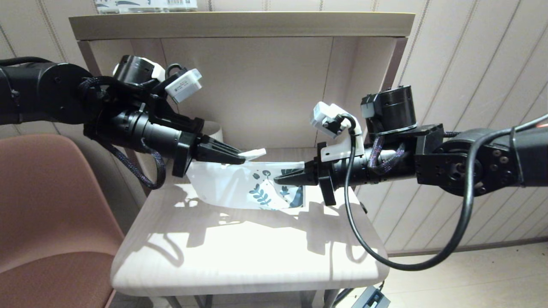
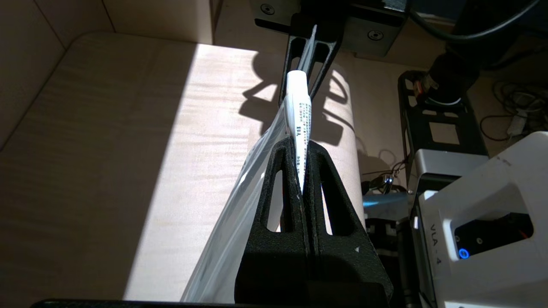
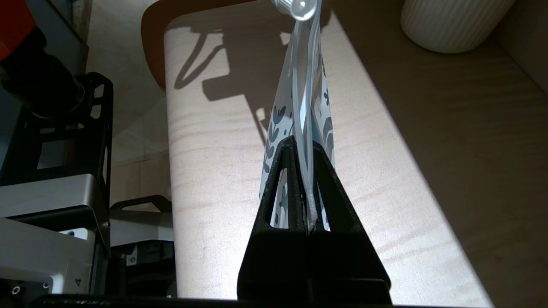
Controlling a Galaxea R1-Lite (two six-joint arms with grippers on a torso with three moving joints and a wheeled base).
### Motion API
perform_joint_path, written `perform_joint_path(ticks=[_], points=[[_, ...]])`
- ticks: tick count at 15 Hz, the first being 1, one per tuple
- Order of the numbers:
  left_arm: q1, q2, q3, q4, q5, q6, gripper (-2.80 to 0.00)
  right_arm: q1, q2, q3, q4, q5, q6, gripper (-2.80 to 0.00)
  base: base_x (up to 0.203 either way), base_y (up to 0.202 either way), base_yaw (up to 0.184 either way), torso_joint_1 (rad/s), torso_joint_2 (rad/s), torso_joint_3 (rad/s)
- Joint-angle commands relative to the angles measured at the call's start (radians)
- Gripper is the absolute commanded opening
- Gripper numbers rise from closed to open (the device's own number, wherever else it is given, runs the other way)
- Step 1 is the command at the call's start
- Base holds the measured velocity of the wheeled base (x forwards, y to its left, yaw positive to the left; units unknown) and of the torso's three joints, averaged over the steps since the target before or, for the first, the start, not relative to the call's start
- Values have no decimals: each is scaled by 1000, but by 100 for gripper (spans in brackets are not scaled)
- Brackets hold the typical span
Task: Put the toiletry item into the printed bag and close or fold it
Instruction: Place the toothpaste on the table
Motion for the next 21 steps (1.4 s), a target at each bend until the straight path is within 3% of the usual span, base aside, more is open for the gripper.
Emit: perform_joint_path(ticks=[1, 6, 21], points=[[-6, 25, -8, -1, -6, 5, -280, 4, -1, 3, -1, 4, -3, -280, 0, 0, 0, 0, 0, 0], [-9, 63, -51, -8, -6, 4, -280, 8, -2, 8, -1, 4, -4, -280, 0, 0, 0, 0, 0, 0], [-78, 40, 99, -23, 13, 13, -280, 2, 5, 7, -2, 4, -3, -280, 0, 0, 0, 0, 0, 0]])
